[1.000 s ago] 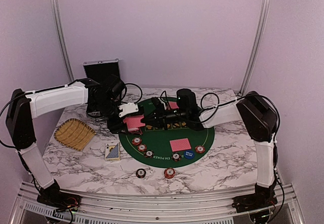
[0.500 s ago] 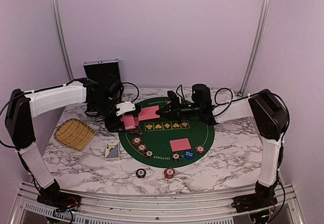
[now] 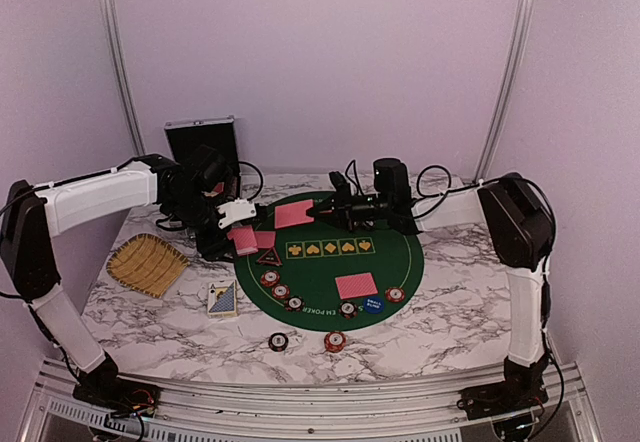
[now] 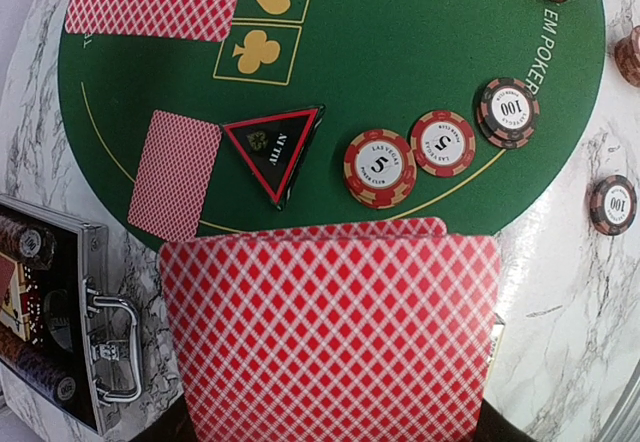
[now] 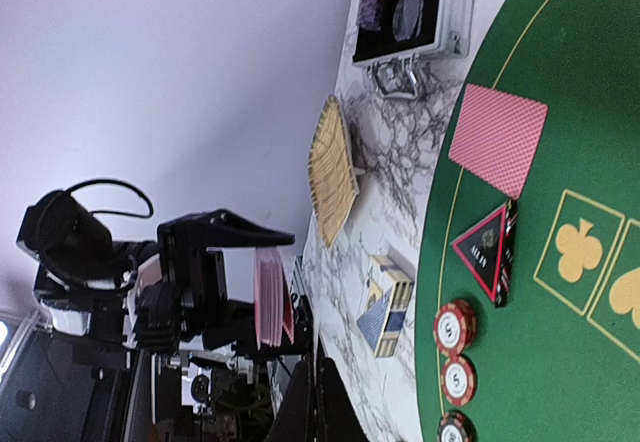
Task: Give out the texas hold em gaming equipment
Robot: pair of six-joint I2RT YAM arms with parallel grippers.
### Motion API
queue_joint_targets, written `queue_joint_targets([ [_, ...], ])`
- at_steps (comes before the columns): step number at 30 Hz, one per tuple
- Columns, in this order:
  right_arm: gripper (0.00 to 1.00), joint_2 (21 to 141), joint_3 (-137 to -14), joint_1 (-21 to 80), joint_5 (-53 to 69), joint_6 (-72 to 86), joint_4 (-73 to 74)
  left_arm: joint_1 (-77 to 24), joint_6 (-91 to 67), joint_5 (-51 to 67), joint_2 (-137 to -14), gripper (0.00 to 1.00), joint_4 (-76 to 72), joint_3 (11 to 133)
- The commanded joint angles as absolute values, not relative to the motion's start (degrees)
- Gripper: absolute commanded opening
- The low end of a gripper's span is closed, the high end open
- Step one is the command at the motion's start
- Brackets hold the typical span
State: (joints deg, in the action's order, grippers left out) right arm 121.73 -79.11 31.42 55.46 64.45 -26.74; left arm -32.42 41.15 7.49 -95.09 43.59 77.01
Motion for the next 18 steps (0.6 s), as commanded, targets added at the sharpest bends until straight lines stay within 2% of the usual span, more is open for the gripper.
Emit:
queue_joint_targets([
  [1,0.00,125.89,-85.15,31.72,54.58,62.78,-23.41,-31.99,41.31,8.81,-92.38,0.00,44.05,76.63],
  [18,0.00,141.14,-109.02,36.59,47.02,56.53,-7.75,-31.90,41.40,9.67,-92.56,0.00,44.34,77.18],
])
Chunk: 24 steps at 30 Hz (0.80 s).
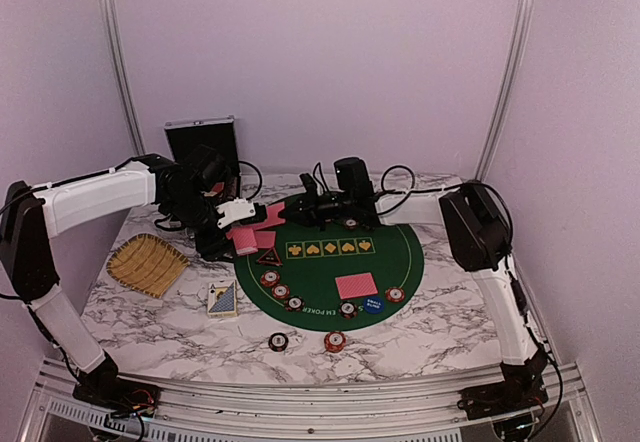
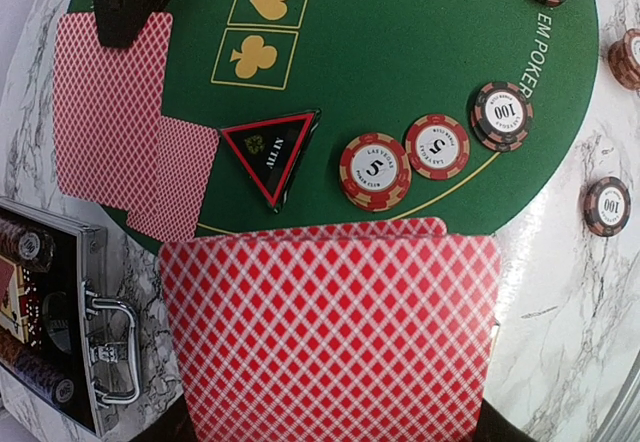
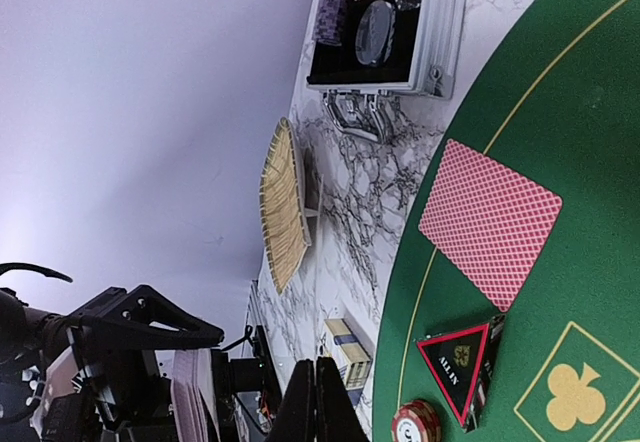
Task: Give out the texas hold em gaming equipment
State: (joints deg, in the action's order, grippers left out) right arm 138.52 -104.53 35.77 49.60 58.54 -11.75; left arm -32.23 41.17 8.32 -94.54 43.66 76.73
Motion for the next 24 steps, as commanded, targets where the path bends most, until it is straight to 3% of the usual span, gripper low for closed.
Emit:
queue_joint_targets([
  [1,0.00,142.03,-109.78,36.73,46.71,56.59,-7.74,-31.90,41.48,9.73,-92.46,0.00,44.38,77.21],
  [22,0.00,154.45,-122.52,38.96,40.06,55.45,-6.49,-31.90,41.58,10.44,-92.45,0.00,45.17,77.61],
  [24,0.07,154.53,-122.82,39.14,39.91,54.70,-5.49,-31.90,41.57,10.57,-92.44,0.00,45.18,77.76],
])
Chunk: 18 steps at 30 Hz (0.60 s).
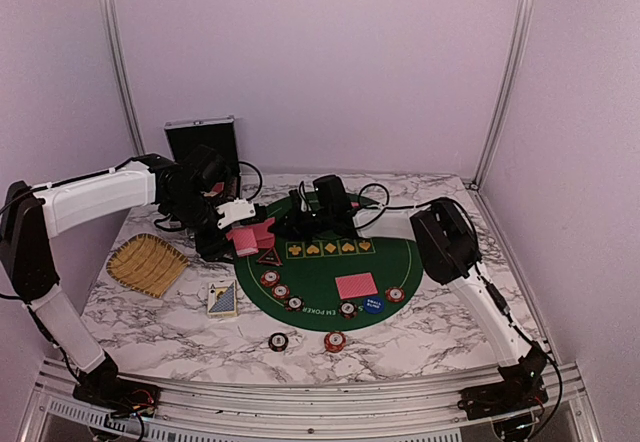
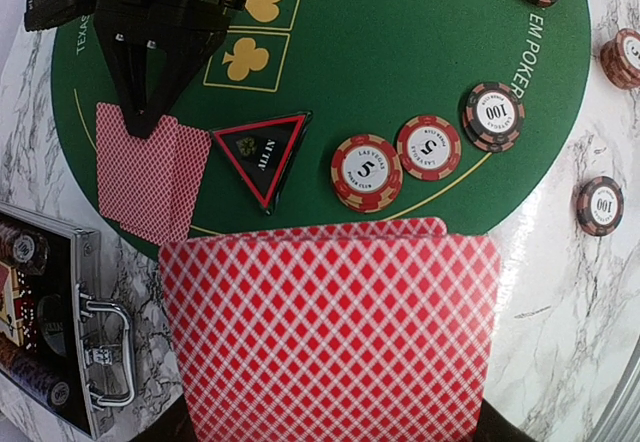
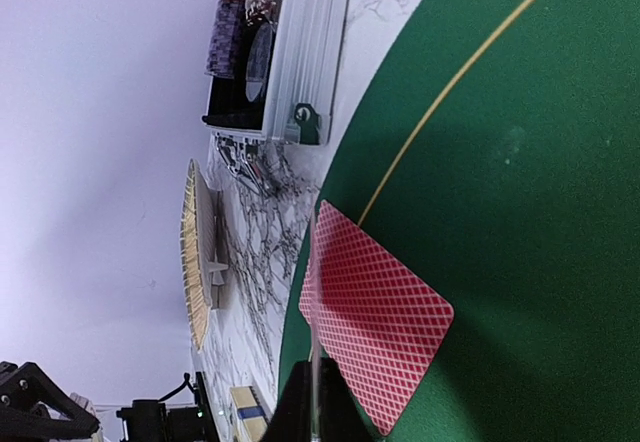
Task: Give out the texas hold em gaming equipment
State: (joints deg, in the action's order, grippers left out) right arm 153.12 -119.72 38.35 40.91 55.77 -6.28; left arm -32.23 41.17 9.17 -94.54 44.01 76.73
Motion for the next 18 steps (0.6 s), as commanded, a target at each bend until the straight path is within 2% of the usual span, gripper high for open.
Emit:
queue_joint_targets([
  [1,0.11,154.38,-122.91,39.21,39.72,54.13,-4.56,-31.90,41.57,10.64,-92.49,0.00,45.18,77.81],
  [7,0.38,151.45,-122.40,39.55,36.46,47.63,3.74,-31.90,41.48,10.89,-92.70,0.00,45.43,78.04],
  [18,0.64,146.49,-121.12,39.57,30.77,40.16,13.86,-31.99,41.16,11.00,-92.81,0.00,45.86,78.62],
])
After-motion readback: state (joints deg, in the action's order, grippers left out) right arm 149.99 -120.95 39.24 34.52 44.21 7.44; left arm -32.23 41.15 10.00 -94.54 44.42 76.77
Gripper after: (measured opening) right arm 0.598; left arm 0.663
